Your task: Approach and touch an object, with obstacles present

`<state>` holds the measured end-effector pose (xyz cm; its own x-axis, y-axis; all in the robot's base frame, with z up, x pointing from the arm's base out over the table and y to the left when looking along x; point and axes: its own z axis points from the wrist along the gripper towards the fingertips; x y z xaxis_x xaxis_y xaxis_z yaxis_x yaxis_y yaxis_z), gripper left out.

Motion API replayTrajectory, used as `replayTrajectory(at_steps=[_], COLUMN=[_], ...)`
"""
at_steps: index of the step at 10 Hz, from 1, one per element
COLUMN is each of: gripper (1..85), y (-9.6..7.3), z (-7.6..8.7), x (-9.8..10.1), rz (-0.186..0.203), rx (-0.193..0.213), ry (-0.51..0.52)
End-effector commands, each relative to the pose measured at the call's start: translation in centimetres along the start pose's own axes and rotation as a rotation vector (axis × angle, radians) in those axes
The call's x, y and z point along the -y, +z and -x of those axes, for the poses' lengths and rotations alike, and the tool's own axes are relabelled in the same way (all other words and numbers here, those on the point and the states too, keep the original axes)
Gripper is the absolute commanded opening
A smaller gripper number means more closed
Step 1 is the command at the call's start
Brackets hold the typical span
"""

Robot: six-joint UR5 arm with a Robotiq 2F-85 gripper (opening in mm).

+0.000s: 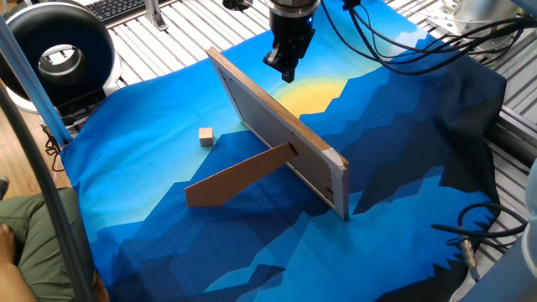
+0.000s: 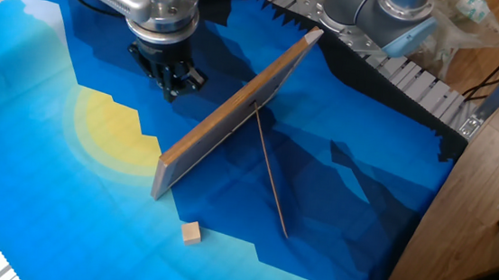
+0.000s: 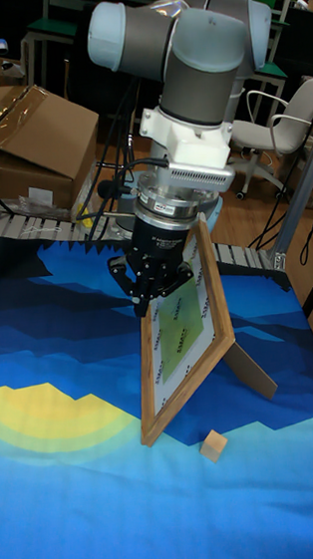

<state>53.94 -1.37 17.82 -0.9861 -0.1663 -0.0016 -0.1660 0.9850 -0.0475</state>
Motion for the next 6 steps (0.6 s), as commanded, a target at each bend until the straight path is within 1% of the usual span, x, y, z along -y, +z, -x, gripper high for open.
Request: replayTrajectory(at_steps=[1,3,4,5,6], gripper=[1.0,1.0,1.0,1.0,1.0], y=[0.2,1.0,1.0,1.0,1.0], z=[-0.1,0.5,0.8,1.1,1.0], x=[-0.2,0.9,1.2,1.1,1.0], rz=[-0.001,-0.009,-0.02,-0.018,-0.015], rx=[-0.016,-0.002,0.008,0.02,0.016], ry=[0.007,-0.024,-0.042,-0.062,-0.06])
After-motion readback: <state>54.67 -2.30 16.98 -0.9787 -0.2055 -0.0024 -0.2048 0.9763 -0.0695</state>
